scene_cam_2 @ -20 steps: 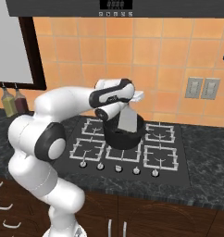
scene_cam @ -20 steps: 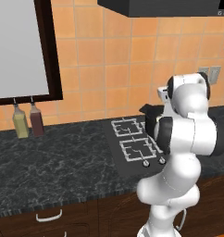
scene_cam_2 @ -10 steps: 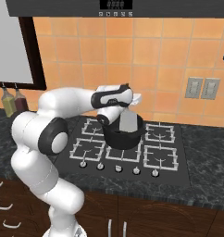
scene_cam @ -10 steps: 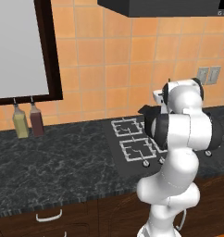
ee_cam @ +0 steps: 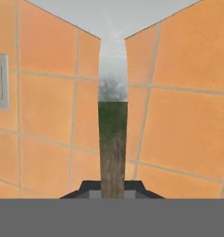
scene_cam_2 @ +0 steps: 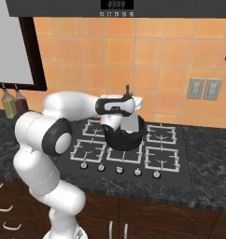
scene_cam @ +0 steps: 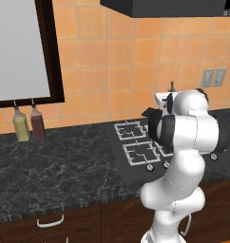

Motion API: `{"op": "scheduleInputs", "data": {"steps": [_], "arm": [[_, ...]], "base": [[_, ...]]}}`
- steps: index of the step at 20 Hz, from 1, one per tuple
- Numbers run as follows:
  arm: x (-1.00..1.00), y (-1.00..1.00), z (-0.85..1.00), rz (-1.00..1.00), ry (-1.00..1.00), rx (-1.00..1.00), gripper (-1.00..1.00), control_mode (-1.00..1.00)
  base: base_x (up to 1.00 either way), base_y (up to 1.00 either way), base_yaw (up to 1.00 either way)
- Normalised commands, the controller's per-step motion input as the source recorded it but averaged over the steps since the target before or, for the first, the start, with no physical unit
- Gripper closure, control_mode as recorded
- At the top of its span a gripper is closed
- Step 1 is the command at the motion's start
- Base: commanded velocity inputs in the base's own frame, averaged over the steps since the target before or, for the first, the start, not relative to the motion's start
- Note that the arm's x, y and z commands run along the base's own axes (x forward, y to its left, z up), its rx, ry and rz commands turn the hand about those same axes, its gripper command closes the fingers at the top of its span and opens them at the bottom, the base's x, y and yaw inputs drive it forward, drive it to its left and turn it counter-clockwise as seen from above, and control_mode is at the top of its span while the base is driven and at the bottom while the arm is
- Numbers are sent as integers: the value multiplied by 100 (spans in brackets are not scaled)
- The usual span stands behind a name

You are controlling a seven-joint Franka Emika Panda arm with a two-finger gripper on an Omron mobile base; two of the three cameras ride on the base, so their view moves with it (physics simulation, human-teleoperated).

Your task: Put the mushroom and eggplant in the pot. Retrieve the spatula and lightly stir the vegetables in the pot.

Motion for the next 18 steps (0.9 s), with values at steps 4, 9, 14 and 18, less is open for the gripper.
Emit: {"op": "scheduleInputs", "data": {"steps": [4, 9, 14, 18], "arm": [[39, 44, -11, 1, -30, 15, 100, -100], [7, 18, 3, 0, -23, 9, 100, -100], [-10, 4, 47, 0, 0, 0, 100, -100], [-39, 0, 32, -1, 0, 0, 100, -100]], "base": [[0, 0, 0], [0, 0, 0], [0, 0, 0], [0, 0, 0]]}}
